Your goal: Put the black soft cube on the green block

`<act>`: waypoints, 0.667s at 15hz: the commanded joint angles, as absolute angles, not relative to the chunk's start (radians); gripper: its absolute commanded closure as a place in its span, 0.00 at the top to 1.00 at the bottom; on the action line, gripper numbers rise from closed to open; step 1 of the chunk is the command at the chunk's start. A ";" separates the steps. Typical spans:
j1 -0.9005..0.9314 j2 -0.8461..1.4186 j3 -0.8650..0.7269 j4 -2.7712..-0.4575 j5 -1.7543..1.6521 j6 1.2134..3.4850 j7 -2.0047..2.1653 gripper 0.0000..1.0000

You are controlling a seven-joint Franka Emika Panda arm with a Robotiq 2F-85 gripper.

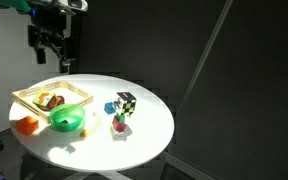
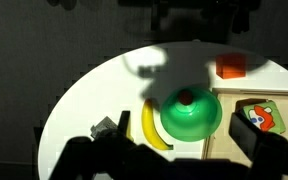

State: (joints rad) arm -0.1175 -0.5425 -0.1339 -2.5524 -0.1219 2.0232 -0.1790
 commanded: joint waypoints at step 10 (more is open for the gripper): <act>-0.115 -0.575 -0.139 -2.551 -0.123 1.996 -0.177 1.00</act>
